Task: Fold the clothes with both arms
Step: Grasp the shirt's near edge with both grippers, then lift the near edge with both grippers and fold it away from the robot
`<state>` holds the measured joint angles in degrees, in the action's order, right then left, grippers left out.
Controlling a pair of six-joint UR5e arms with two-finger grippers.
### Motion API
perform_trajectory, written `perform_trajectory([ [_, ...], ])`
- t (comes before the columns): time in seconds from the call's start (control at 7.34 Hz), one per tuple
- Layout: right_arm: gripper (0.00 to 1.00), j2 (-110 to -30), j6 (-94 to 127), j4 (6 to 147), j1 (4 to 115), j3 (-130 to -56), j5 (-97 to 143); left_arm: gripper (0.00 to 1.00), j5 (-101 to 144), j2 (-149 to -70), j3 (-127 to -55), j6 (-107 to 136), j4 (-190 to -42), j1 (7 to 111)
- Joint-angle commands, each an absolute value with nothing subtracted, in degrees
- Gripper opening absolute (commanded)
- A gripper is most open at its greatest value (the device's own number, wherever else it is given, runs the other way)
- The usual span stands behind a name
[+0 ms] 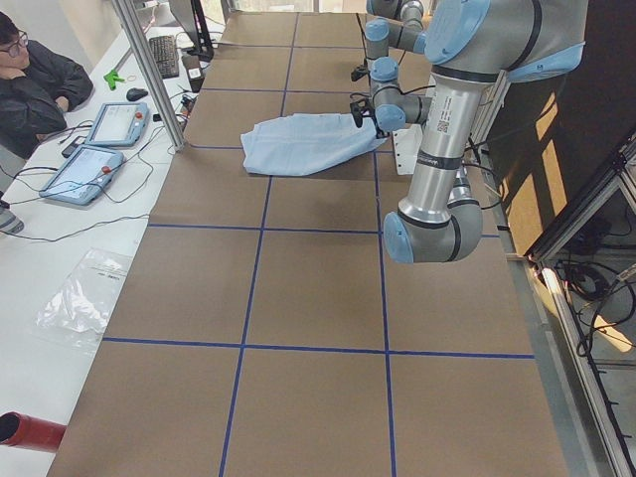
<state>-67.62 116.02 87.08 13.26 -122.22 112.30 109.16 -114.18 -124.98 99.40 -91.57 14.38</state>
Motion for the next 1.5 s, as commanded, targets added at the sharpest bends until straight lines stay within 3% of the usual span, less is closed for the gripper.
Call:
perform_trajectory([
  [0.0, 0.00, -68.9, 116.4, 87.2, 14.3, -129.0, 117.1, 0.00, 113.3, -114.3, -130.4, 99.5, -85.6, 12.9],
  [0.27, 0.00, -68.8, 116.8, 87.1, 16.1, -129.8, 119.0, 0.00, 115.2, -114.7, -135.6, 99.5, -81.0, 12.7],
  [0.55, 0.00, -66.8, 115.3, 86.8, 20.1, -128.2, 118.0, 0.00, 114.5, -116.0, -134.0, 98.5, -81.3, 13.9],
  [1.09, 0.00, -61.4, 101.4, 86.3, 28.7, -120.6, 117.0, 0.00, 115.2, -116.7, -124.3, 92.3, -90.1, 30.2],
  [1.36, 0.00, -58.2, 96.6, 86.1, 31.9, -113.3, 116.8, 0.00, 115.2, -116.9, -111.4, 92.2, -104.7, 35.0],
])
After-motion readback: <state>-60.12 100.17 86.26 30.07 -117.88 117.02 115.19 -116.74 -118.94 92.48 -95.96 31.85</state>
